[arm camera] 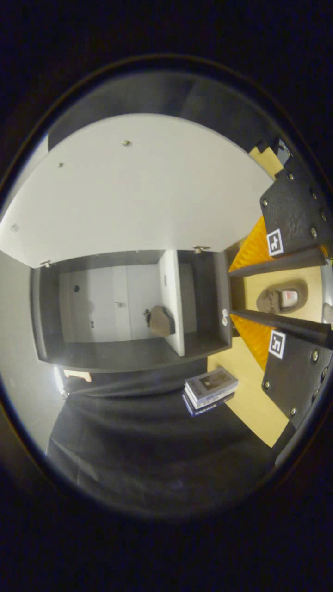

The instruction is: Open the shoe cabinet door, grab the shoes and put them into the shoe cabinet, then close the shoe cabinet door.

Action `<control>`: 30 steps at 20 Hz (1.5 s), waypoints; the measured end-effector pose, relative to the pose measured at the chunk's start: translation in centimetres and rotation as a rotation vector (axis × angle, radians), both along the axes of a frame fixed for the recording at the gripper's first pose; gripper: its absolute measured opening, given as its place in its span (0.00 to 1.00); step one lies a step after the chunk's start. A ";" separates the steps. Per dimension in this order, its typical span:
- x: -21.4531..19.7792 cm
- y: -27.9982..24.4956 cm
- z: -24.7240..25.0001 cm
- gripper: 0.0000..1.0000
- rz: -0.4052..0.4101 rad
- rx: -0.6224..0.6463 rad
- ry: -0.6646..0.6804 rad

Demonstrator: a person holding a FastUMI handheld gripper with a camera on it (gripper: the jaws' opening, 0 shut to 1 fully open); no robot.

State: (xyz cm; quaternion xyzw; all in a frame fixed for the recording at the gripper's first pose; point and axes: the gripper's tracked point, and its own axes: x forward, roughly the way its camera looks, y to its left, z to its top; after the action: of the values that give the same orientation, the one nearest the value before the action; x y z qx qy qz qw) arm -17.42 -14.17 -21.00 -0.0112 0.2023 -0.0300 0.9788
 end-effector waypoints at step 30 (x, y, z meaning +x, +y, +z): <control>9.5 1.6 -27.3 0.18 -0.086 -0.094 0.320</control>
State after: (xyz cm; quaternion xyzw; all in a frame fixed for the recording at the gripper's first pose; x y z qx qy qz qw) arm -7.95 -12.59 -48.26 -0.0530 0.3543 -0.0790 0.9303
